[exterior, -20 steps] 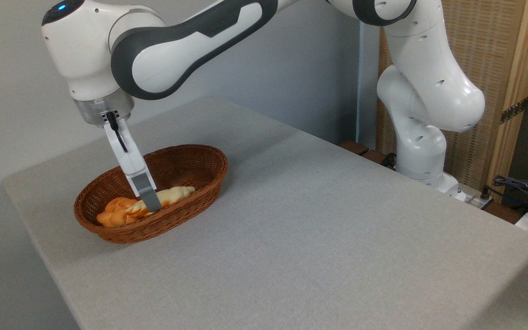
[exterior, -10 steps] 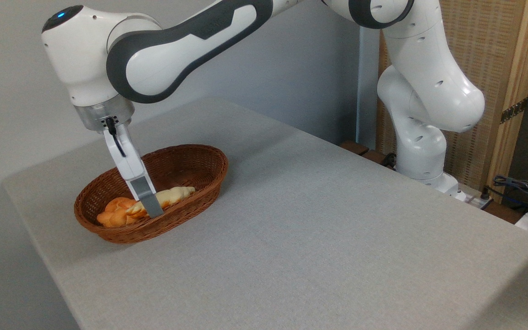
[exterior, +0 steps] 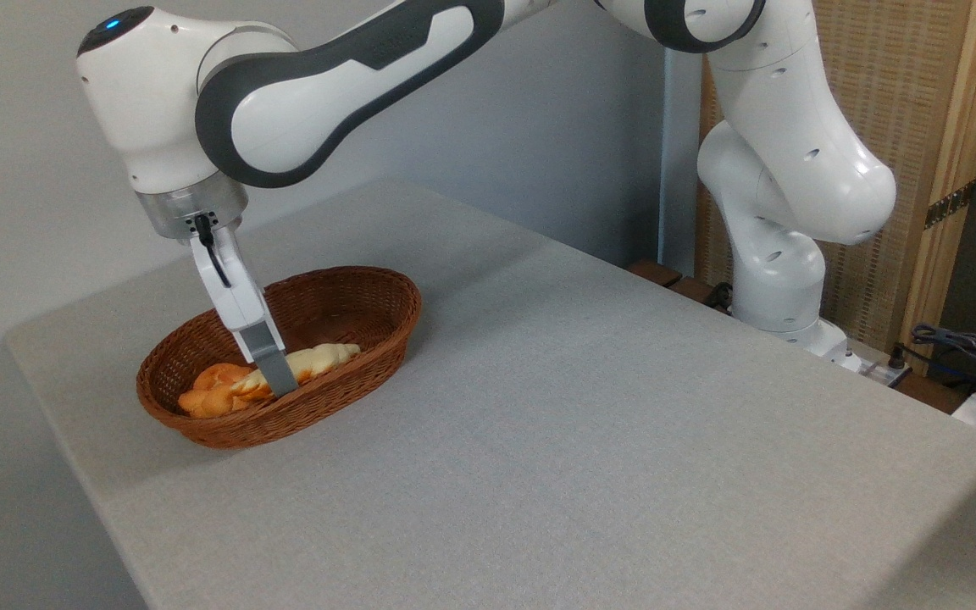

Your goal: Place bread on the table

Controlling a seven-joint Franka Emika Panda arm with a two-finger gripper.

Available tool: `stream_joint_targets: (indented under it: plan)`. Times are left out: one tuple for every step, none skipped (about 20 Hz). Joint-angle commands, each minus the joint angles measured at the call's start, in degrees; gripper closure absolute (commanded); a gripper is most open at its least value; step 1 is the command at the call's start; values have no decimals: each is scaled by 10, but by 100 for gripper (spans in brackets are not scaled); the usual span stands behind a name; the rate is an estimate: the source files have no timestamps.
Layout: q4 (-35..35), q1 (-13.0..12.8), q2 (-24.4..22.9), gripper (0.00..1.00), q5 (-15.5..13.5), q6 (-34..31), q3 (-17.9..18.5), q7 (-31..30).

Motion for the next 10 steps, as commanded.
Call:
stream_joint_targets:
  plan:
    - [2, -3, -2, 92, -2, 4, -5, -9]
    - [4, -3, -2, 94, -2, 4, -6, -10]
    - [4, -3, -3, 96, -2, 4, -8, -11]
    - [4, -3, -8, 100, -2, 4, -10, -10]
    - [2, -3, -12, 100, -2, 4, -10, -9]
    - [2, -3, -15, 100, -2, 4, -10, -9]
    - [4, -2, -16, 100, -2, 3, -9, -10]
    - [4, -2, -23, 100, -2, 3, -8, -9]
    - [4, -1, -24, 100, -3, 3, -6, -8]
    - [4, -1, -24, 100, -4, 3, -5, -9]
